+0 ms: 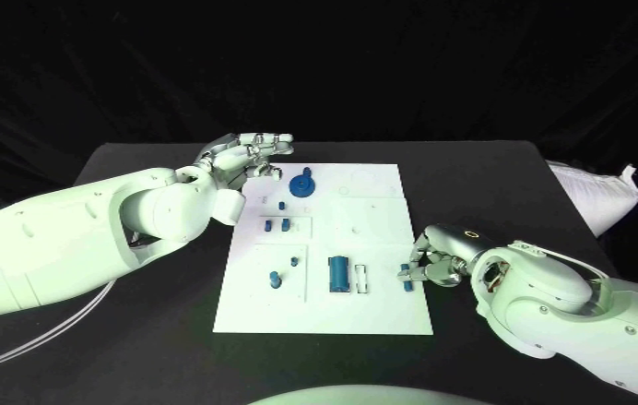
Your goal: Assemble the parts on the task board
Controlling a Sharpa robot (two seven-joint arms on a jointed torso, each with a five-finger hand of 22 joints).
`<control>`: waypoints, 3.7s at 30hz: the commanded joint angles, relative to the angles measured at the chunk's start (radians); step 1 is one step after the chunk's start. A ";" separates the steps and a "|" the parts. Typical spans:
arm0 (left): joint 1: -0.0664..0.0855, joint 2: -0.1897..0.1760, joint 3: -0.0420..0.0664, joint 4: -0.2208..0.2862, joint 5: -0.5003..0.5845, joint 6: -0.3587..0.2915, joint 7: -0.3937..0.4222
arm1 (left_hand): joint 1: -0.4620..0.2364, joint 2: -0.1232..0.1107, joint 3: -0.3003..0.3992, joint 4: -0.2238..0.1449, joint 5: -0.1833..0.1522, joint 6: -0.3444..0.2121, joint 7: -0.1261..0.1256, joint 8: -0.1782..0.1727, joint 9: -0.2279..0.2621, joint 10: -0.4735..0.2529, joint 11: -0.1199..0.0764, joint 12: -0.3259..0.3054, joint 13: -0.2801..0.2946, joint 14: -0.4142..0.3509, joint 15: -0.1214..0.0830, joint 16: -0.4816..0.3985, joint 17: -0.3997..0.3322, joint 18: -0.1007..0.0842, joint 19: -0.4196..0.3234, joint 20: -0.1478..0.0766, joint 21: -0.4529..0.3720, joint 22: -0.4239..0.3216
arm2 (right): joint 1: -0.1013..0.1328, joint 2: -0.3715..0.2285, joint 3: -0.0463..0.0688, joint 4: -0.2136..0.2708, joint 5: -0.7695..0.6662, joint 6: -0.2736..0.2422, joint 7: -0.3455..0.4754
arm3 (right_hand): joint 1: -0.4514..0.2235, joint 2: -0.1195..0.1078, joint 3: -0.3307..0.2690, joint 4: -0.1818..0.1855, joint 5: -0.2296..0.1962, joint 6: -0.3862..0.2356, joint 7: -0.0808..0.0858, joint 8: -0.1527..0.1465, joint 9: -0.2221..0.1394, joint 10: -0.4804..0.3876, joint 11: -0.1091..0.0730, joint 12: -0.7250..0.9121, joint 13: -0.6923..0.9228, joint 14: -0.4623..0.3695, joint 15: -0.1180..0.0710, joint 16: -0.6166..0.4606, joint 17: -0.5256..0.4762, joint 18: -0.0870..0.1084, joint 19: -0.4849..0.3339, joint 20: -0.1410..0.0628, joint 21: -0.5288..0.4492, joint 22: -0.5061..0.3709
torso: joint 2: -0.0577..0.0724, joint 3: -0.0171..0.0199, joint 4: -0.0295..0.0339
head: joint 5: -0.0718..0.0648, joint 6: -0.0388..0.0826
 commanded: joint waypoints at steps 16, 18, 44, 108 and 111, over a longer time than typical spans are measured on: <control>0.001 0.000 0.000 0.002 -0.003 0.016 0.002 | -0.008 0.004 -0.006 -0.005 -0.002 -0.009 0.000 0.007 -0.001 -0.008 0.002 0.008 -0.001 -0.009 -0.001 0.000 -0.005 0.011 -0.003 0.000 -0.006 -0.002 | -0.012 0.048 -0.007 -0.014 -0.244 0.213 -0.013 | 0.141 -0.027 0.093 -0.092 -0.118 0.027 -0.009 -0.019 -0.002 0.080 -0.022 -0.009 0.218 0.100 -0.015 0.004 0.252 -0.011 0.057 -0.013 0.002 0.161 | 0.000 -0.0002 0.0000 | 0.003 -0.003; 0.001 0.000 0.000 0.002 -0.003 0.016 0.002 | -0.008 0.004 -0.006 -0.005 -0.002 -0.009 0.000 0.007 -0.001 -0.008 0.002 0.008 -0.001 -0.009 -0.001 0.000 -0.005 0.011 -0.003 0.000 -0.006 -0.002 | -0.013 0.054 -0.007 -0.016 -0.259 0.217 -0.013 | 0.165 -0.021 0.111 -0.107 -0.117 0.027 -0.009 -0.023 -0.003 0.079 -0.022 -0.011 0.218 0.100 -0.016 0.004 0.253 -0.011 0.057 -0.014 0.002 0.161 | 0.000 -0.0007 0.0004 | 0.003 -0.002; 0.001 0.002 0.000 0.004 -0.008 0.015 0.002 | -0.008 0.004 -0.006 -0.005 -0.002 -0.009 0.000 0.008 -0.001 -0.009 0.002 0.009 -0.001 -0.010 -0.001 0.000 -0.006 0.011 -0.003 0.000 -0.007 -0.002 | -0.006 0.043 0.001 0.044 0.001 -0.085 -0.023 | 0.061 -0.050 0.449 -0.152 0.025 0.020 -0.003 -0.053 0.009 0.079 -0.017 -0.016 0.218 0.101 -0.011 0.007 0.258 -0.011 0.059 -0.009 0.003 0.165 | -0.001 -0.0012 0.0009 | 0.009 0.000; 0.001 0.003 0.000 0.016 -0.015 0.027 -0.009 | -0.009 0.004 -0.008 -0.006 -0.002 -0.012 0.001 0.009 -0.002 -0.012 0.003 0.011 -0.002 -0.012 0.000 -0.001 -0.010 0.011 -0.004 0.000 -0.008 -0.003 | -0.008 0.168 -0.003 -0.024 0.248 -0.061 -0.044 | -0.155 -0.118 0.455 -0.048 0.146 0.089 -0.031 -0.022 0.052 0.093 -0.040 0.019 0.234 0.103 -0.030 0.010 0.263 -0.018 0.072 -0.026 0.023 0.192 | -0.001 -0.0007 -0.0003 | 0.011 -0.007; 0.001 0.003 0.000 0.017 -0.016 0.028 -0.010 | -0.009 0.004 -0.008 -0.006 -0.002 -0.012 0.001 0.009 -0.002 -0.012 0.003 0.011 -0.002 -0.012 0.000 -0.001 -0.010 0.011 -0.004 0.000 -0.008 -0.003 | -0.008 0.172 -0.003 -0.029 0.247 -0.059 -0.044 | -0.161 -0.118 0.451 -0.044 0.142 0.089 -0.031 -0.021 0.054 0.093 -0.041 0.018 0.233 0.103 -0.030 0.010 0.263 -0.018 0.072 -0.027 0.023 0.191 | -0.001 -0.0005 -0.0006 | 0.010 -0.007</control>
